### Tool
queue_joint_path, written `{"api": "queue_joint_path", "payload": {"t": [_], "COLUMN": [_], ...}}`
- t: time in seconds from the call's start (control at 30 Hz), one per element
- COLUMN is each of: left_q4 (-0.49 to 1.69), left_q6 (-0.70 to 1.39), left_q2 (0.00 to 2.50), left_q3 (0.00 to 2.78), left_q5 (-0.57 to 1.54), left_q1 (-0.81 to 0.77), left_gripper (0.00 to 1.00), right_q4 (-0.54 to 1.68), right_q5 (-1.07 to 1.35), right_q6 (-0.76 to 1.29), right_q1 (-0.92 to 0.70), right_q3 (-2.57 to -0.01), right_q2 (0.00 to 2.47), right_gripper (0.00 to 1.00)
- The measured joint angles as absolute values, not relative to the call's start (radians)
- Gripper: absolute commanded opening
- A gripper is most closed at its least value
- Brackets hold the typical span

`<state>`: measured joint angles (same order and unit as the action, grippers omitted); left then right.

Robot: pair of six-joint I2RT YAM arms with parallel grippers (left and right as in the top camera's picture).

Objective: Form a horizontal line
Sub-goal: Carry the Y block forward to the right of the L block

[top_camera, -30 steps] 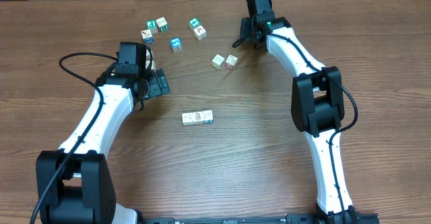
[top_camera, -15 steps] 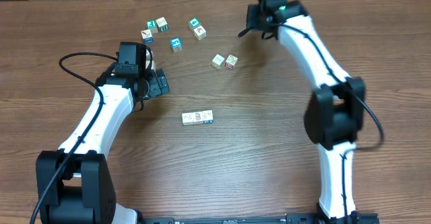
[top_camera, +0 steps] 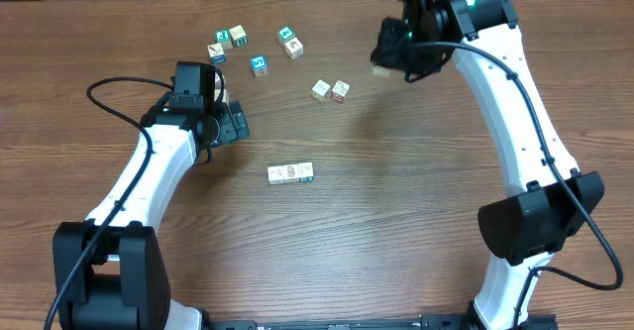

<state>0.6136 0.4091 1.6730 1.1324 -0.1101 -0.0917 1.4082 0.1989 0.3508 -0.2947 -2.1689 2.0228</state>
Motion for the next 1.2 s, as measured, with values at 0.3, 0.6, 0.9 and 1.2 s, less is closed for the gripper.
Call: {"api": "queue_joint_path", "payload": {"t": [0.3,0.6,0.9,1.2], "left_q4": [0.614,0.614,0.614,0.614], "left_q6": [0.409,0.409,0.409,0.409], "left_q2": [1.673,1.673,1.673,1.673], "left_q3": [1.132,1.132,1.132,1.132], "left_q5": [-0.110,-0.110,-0.110,-0.110], "left_q1": [-0.092,-0.092,-0.092,-0.092], "left_gripper": [1.00,1.00,1.00,1.00], "right_q4": [1.480,1.334,1.139,0.953], "right_q5": [0.149,0.003,-0.072,-0.097], "right_q6": [0.462,0.629,0.709,0.725], "right_q1": [-0.437,-0.614,-0.661,-0.661], "right_q3": [-2.077,-1.845,-1.668,-1.527], "right_q2": [2.023,2.023,2.023,2.023], "right_gripper": [0.15,0.16,0.16,0.20]}}
